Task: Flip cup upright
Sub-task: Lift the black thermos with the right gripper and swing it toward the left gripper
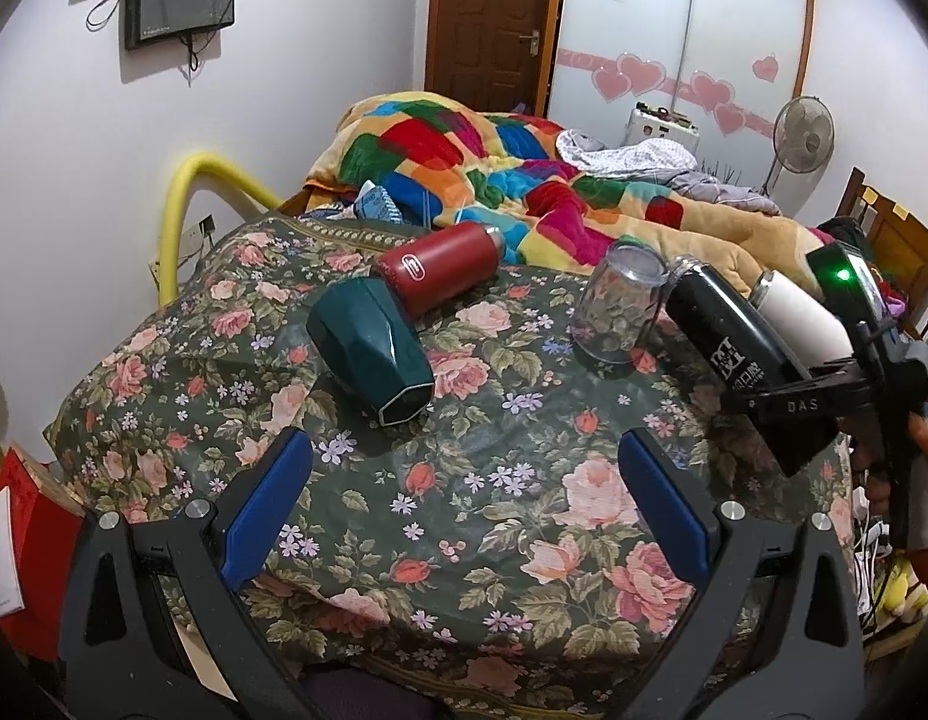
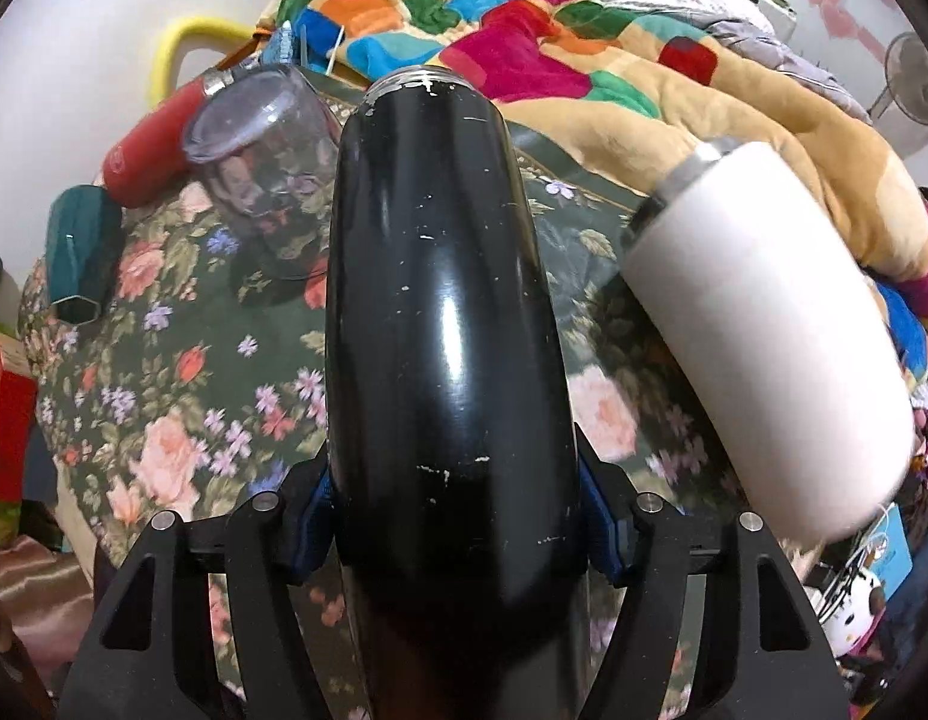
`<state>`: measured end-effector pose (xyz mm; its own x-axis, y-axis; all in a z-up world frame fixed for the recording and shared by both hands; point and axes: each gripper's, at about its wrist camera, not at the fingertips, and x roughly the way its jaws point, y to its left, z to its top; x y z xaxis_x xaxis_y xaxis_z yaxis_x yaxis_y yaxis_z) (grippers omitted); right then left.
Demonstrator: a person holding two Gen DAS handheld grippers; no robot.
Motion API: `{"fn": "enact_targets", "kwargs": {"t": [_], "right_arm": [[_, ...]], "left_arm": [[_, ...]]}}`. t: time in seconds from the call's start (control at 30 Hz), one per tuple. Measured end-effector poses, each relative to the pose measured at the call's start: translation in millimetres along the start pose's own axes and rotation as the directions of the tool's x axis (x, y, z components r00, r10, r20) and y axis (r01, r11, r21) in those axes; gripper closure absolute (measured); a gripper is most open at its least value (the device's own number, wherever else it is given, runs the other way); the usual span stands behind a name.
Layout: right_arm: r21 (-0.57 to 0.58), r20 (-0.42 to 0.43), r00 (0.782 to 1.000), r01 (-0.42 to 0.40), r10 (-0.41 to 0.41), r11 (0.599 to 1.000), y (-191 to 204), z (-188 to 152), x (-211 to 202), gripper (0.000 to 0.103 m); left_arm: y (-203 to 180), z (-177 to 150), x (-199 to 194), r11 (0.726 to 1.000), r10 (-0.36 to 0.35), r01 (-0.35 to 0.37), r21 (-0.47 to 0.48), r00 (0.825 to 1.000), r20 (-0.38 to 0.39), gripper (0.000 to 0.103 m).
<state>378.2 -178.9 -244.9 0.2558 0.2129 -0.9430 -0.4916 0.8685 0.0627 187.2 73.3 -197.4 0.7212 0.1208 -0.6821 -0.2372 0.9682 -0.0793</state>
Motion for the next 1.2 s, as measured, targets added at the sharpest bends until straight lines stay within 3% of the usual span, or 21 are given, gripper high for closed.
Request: {"fn": "enact_targets", "kwargs": {"t": [0.47,0.63,0.83,1.2], "right_arm": [[-0.054,0.211,0.977,-0.002,0.014,0.999,31.2,-21.0,-102.1,0.04],[-0.123,0.251,0.967,-0.012,0.043,0.992,55.3,-30.9,-116.2,0.04],[-0.175,0.226,0.97,-0.05,0.09,0.983,78.2,-44.0,-103.0,0.04],[-0.217,0.055,0.995,-0.065,0.078,0.974,105.2,-52.6,-19.7,0.04]], "left_arm": [[-9.4,0.1,-53.2,0.999,-0.016,0.013,0.029,0.996,0.085,0.0],[-7.2,-2.9,-65.5,0.999,-0.014,0.011,0.03,0.995,0.097,0.0],[-2.9,-6.8,-73.1,1.0,-0.01,0.006,0.031,0.995,0.102,0.0],[4.8,-13.9,-62.9,1.0,-0.002,0.001,0.018,0.998,0.064,0.0]]}}
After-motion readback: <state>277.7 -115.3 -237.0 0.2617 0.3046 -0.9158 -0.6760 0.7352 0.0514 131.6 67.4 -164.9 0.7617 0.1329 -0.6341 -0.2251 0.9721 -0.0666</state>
